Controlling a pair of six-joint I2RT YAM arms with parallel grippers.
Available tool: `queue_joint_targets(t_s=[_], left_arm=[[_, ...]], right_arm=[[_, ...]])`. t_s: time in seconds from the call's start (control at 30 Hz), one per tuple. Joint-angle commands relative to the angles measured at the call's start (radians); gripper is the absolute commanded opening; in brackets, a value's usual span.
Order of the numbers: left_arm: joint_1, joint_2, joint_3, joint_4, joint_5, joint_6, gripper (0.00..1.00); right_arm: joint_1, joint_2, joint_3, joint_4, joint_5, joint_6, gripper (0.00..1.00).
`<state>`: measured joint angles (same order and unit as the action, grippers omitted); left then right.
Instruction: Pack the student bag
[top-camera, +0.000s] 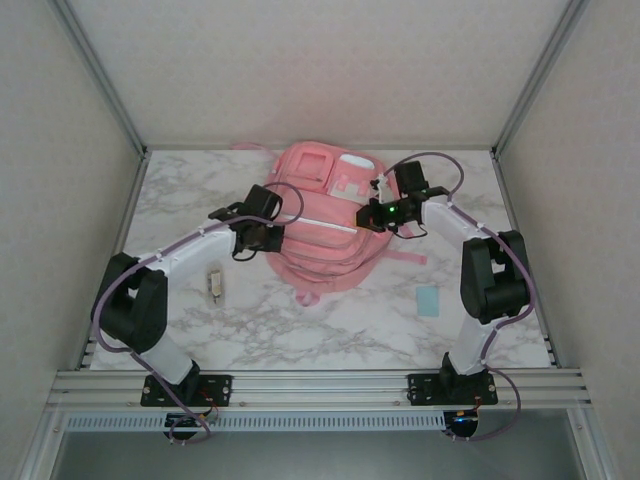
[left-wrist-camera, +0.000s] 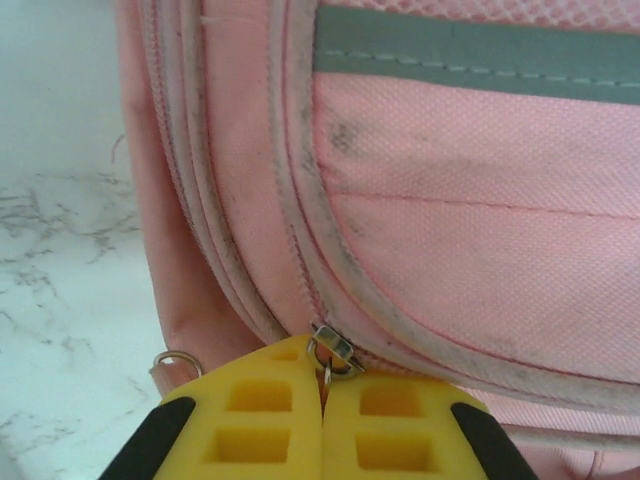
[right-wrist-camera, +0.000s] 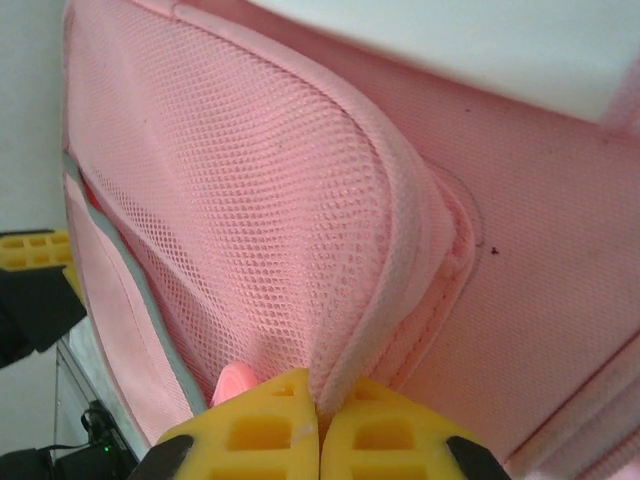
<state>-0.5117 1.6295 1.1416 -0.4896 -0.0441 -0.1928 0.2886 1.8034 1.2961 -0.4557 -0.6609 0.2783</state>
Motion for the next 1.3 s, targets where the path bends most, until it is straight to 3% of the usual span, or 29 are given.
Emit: queue_joint_targets(t_s=[0.0,0.1,0.2,0.27,0.4,0.5,0.53,0.6,0.67,0.83,1.07,1.27], left_arm=[[0.117,-0.030,-0.032,-0.033,-0.184,0.066,0.00],[0.138,-0.021,-0.041,0.074,-0.162,0.181,0.00],[0.143,0.002,-0.047,0.163,-0.112,0.335,0.06],[0.147,0.026,-0.021,0.149,-0.081,0.384,0.07],[0.124,0.028,0.030,0.074,0.075,0.352,0.06],[0.024,-0.015,0.003,0.072,0.055,0.333,0.05],[-0.010,-0.026,-0.001,0.066,0.036,0.332,0.05],[-0.077,-0.050,-0.005,0.043,0.013,0.322,0.04],[-0.129,-0.078,-0.008,0.028,0.020,0.299,0.04],[-0.216,-0.158,-0.013,0.049,0.075,0.230,0.05],[-0.259,-0.120,0.061,0.047,0.192,0.185,0.07],[-0.312,-0.031,0.102,0.022,0.222,0.182,0.08]], right_arm=[[-0.033,-0.043,0.007,-0.139,0.025,-0.133,0.00],[-0.034,-0.034,0.020,-0.173,0.005,-0.204,0.00],[-0.033,-0.007,0.054,-0.224,-0.013,-0.280,0.00],[-0.034,0.015,0.093,-0.262,0.026,-0.322,0.00],[-0.047,0.058,0.168,-0.252,0.089,-0.279,0.00],[-0.048,0.063,0.197,-0.200,0.091,-0.187,0.02],[-0.047,0.063,0.202,-0.180,0.103,-0.154,0.04],[-0.049,0.066,0.227,-0.168,0.158,-0.077,0.24],[-0.053,0.065,0.247,-0.172,0.172,-0.029,0.38],[-0.058,-0.003,0.198,-0.156,0.186,0.074,0.59],[-0.058,-0.163,0.029,-0.187,0.306,0.171,0.68],[-0.058,-0.313,-0.153,-0.112,0.236,0.314,0.71]])
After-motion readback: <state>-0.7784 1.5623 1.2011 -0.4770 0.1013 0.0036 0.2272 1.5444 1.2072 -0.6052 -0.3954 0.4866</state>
